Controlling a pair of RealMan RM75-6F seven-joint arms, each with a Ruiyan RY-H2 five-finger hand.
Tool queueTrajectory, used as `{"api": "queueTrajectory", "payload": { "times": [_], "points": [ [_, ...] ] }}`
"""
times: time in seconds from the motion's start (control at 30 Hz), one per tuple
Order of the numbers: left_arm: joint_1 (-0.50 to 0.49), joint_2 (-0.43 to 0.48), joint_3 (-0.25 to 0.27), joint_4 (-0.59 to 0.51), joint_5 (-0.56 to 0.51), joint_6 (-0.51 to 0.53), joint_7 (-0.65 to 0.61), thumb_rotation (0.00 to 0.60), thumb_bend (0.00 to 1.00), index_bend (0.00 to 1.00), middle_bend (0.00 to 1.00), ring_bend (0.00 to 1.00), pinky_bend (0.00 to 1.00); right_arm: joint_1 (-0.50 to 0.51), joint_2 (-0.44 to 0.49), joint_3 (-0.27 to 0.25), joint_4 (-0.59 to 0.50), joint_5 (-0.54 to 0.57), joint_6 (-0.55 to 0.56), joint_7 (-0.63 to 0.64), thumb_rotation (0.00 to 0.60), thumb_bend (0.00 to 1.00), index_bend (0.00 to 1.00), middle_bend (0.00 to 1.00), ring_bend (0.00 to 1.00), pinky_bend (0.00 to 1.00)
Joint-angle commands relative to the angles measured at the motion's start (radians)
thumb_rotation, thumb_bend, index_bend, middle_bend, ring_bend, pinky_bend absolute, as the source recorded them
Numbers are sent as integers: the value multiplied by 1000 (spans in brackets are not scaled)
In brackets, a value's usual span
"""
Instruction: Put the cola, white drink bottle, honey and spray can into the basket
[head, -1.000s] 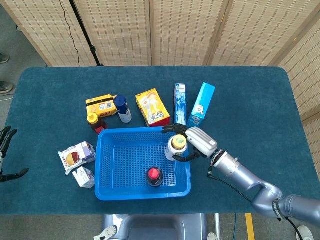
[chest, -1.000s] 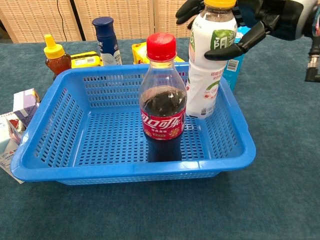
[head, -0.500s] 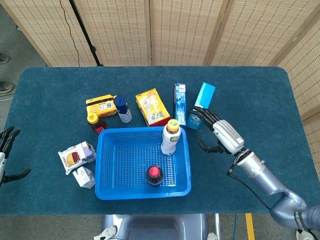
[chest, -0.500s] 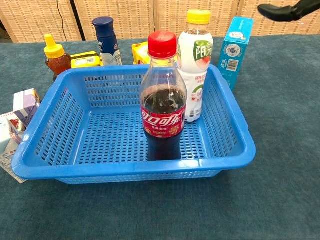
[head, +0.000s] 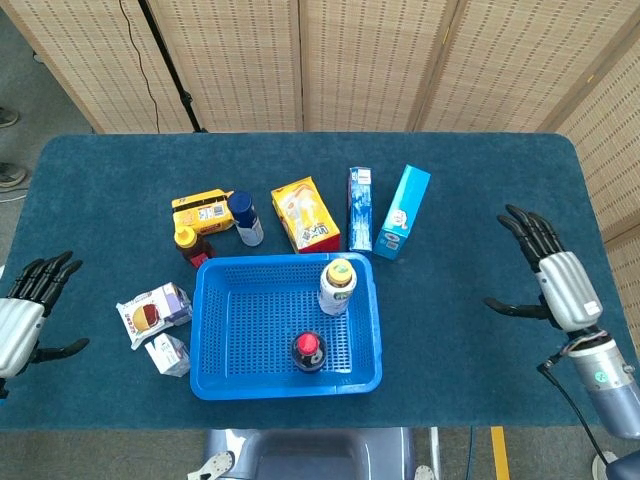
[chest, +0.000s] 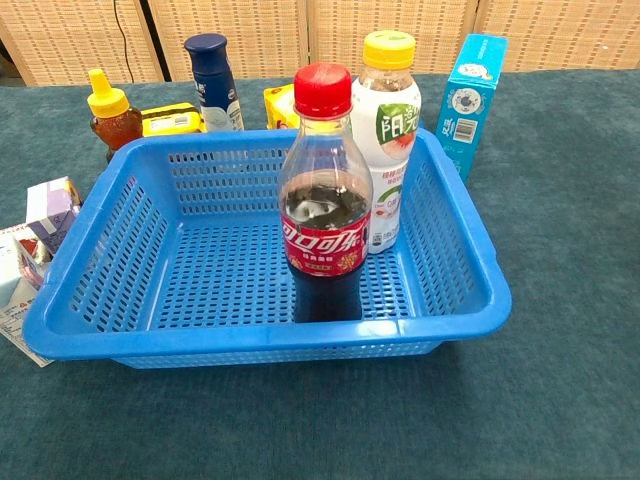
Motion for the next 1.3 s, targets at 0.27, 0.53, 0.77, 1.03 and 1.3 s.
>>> {"api": "queueTrajectory", "payload": {
  "times": [0.27, 0.53, 0.77, 1.03, 1.3],
  "points": [
    [-104, -60, 4, 208, 111, 9, -201, 600, 62, 0, 0, 0, 0, -189, -113, -98, 180, -65, 152, 40, 600, 0, 0, 0, 0, 0],
    [-202, -129, -62, 277, 48, -46, -322, 600, 61, 0, 0, 0, 0, -222, -141, -90, 226, -73, 185, 85, 600, 0, 0, 0, 0, 0],
    [-340, -322, -80, 514, -57, -256, -643, 600, 62, 0, 0, 0, 0, -216, -163, -81, 280, -77, 152, 129, 600, 0, 0, 0, 0, 0],
    [-421, -464, -77, 725, -101, -372, -771, 600, 62, 0, 0, 0, 0, -214, -170, -73, 285, -84, 132, 132, 600, 0, 0, 0, 0, 0],
    [-495, -536, -86, 772, -132, -455, -788, 600, 62, 0, 0, 0, 0, -215, -170, -66, 278, -87, 121, 128, 600, 0, 0, 0, 0, 0]
  ]
}}
